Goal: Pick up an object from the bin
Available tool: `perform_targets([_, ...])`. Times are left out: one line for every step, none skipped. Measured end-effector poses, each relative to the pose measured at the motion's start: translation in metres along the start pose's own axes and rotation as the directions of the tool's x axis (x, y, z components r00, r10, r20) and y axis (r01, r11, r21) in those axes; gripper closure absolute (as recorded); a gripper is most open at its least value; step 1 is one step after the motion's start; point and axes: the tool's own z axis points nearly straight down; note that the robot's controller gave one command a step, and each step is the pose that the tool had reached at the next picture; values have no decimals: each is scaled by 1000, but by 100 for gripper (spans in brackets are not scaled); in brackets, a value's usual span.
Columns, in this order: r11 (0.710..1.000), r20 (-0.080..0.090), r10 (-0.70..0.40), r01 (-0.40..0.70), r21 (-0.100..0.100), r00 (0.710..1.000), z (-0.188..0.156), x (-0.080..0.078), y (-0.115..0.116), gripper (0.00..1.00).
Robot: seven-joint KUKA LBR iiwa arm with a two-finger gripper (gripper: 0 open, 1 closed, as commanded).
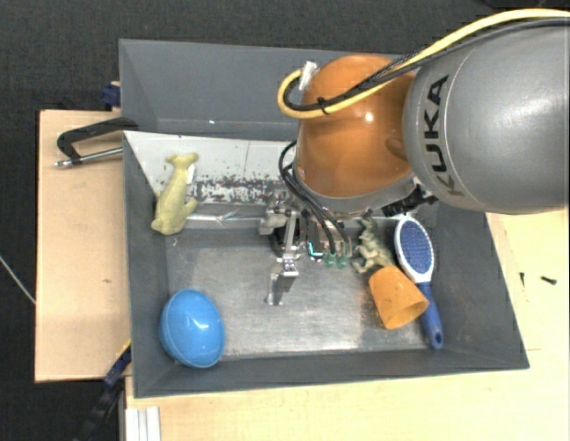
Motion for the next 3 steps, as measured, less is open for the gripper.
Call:
perform_targets([989,22,-150,150,2,988,-108,-2,-43,0])
perform_targets([993,4,118,-118,-1,993,2,-45,-37,0])
perform_targets([981,4,-192,192,2,981,97,-60,-108,0])
